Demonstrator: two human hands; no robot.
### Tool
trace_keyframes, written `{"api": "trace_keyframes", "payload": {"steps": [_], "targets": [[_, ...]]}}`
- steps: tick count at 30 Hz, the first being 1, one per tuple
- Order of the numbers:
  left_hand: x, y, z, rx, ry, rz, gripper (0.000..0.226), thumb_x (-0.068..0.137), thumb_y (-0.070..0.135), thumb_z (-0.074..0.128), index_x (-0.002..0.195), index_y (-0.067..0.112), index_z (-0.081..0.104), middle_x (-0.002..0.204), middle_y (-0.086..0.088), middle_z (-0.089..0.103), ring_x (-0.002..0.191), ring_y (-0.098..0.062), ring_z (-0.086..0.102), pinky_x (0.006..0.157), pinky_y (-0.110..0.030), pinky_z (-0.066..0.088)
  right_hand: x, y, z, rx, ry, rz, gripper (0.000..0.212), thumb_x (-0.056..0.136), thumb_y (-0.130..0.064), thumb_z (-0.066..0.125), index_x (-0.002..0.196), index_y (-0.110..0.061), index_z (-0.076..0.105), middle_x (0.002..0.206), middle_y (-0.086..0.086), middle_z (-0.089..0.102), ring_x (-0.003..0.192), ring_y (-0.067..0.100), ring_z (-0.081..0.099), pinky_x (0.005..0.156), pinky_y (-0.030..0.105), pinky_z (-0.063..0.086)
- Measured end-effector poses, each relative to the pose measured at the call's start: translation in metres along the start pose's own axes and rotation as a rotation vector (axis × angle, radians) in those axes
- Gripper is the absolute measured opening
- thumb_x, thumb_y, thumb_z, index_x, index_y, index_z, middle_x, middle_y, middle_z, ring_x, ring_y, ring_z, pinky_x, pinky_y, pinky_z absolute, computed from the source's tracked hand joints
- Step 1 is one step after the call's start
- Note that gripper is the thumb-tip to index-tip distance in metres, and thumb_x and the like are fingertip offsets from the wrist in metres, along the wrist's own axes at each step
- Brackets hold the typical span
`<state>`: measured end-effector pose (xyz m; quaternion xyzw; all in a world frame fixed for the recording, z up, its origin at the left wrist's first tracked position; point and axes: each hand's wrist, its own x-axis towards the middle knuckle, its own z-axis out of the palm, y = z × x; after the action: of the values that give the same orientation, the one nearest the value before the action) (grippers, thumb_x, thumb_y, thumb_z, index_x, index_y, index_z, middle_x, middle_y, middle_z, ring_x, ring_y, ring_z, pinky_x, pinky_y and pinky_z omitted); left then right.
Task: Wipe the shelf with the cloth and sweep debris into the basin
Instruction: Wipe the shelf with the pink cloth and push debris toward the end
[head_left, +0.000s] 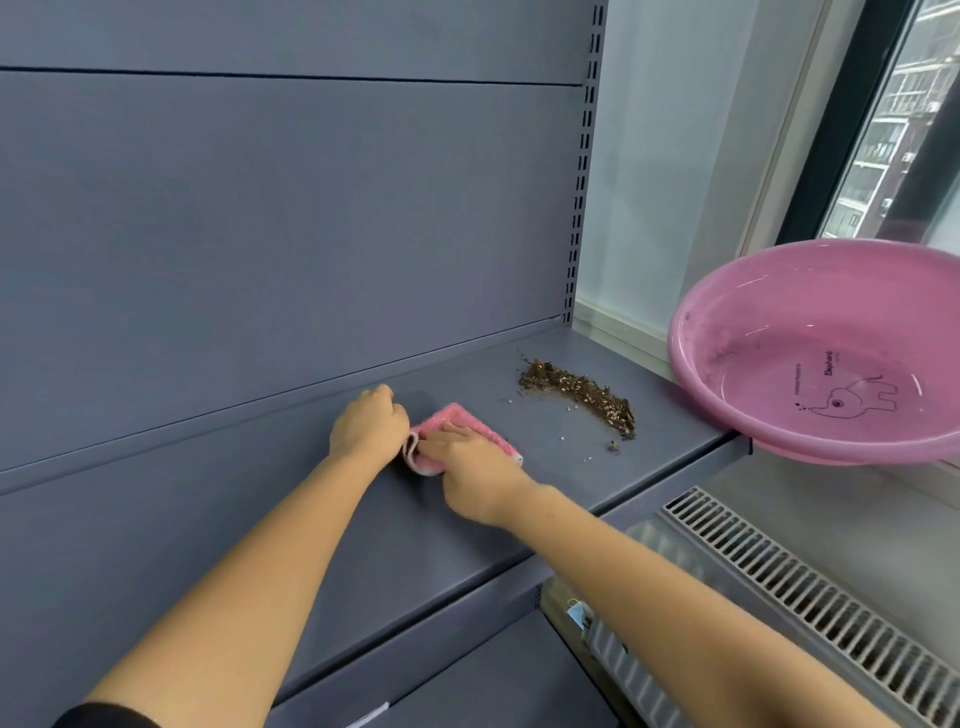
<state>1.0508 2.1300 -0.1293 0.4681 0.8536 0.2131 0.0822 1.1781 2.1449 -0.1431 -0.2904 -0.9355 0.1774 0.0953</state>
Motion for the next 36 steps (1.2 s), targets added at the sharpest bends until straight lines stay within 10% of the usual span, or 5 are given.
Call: {"api": "trace_keyframes", "payload": {"steps": [5,11,18,30,36], "targets": [[-0.003,-0.001,-0.001,0.040,0.002,0.050,0.038,0.097,0.007,0.030,0.131,0.000,0.046,0.139,-0.014,0.047,0.125,-0.031,0.047,0.099,-0.038,0.040,0.006,0.058,-0.026,0.003,0.035,0.218,0.049,0.075,0.015,0.031,0.058,-0.031,0.029,0.068,-0.008,0.041,0.074,0.016,0.046,0.058,0.024,0.038],[-0.002,0.011,0.007,0.063,-0.021,0.082,0.038,0.097,0.009,0.029,0.131,0.001,0.046,0.138,-0.014,0.047,0.125,-0.031,0.046,0.099,-0.038,0.040,-0.037,0.054,-0.062,0.135,0.186,0.132,0.054,0.075,0.015,0.028,0.094,-0.022,0.062,0.129,-0.002,0.062,0.122,0.019,0.055,0.087,0.019,0.049],[0.003,0.035,0.017,0.067,-0.039,0.129,0.039,0.097,0.008,0.029,0.131,0.000,0.046,0.139,-0.016,0.047,0.125,-0.032,0.046,0.099,-0.039,0.040,-0.077,0.051,-0.024,0.027,0.017,-0.015,0.062,0.081,0.014,0.033,0.138,-0.009,0.043,0.150,0.006,0.037,0.143,0.018,0.027,0.120,0.025,0.016],[-0.004,0.044,0.024,0.077,-0.017,0.097,0.038,0.097,0.007,0.028,0.130,0.000,0.047,0.135,-0.013,0.051,0.122,-0.030,0.049,0.097,-0.038,0.042,-0.046,0.142,-0.068,0.002,0.104,0.144,0.061,0.083,0.013,0.034,0.133,-0.019,0.051,0.137,0.004,0.051,0.128,0.027,0.047,0.088,0.011,0.026],[-0.008,0.051,0.023,0.050,0.016,0.054,0.039,0.097,0.007,0.028,0.131,0.001,0.046,0.138,-0.012,0.049,0.124,-0.030,0.048,0.098,-0.037,0.041,-0.030,0.124,-0.084,0.060,0.138,0.126,0.057,0.084,0.013,0.032,0.131,-0.013,0.052,0.136,0.008,0.054,0.127,0.029,0.048,0.102,0.023,0.037]]}}
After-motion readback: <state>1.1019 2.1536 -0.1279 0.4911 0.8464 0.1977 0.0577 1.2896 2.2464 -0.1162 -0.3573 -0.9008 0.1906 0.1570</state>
